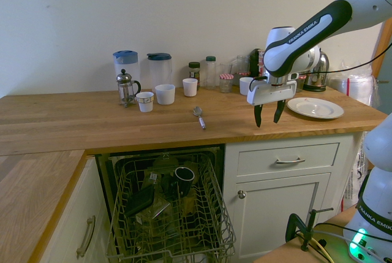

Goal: Put the spoon in the dishwasher

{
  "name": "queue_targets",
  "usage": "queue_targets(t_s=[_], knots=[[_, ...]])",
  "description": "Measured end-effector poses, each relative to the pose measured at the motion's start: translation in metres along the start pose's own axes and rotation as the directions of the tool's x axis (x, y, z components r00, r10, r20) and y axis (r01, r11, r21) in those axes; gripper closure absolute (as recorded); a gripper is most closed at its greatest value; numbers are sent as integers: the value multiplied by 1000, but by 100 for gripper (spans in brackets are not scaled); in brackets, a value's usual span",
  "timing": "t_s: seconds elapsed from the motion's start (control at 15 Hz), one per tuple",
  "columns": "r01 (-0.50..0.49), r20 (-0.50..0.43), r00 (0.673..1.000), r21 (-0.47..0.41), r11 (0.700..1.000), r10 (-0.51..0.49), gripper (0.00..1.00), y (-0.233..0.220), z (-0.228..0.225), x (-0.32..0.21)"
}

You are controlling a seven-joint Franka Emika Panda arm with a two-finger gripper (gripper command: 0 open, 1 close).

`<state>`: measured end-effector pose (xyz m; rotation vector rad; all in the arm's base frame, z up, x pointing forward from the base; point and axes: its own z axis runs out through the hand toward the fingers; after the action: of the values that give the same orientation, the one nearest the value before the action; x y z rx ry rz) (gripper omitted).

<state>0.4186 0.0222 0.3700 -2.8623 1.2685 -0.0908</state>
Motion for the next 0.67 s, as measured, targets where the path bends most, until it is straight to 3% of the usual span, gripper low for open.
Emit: queue_targets(t_s=[0.33, 0.67], knots=[[-39, -3, 999, 19, 999, 39, 0, -13, -8, 1], [-123, -29, 992, 64, 990, 125, 0, -91, -13, -2]])
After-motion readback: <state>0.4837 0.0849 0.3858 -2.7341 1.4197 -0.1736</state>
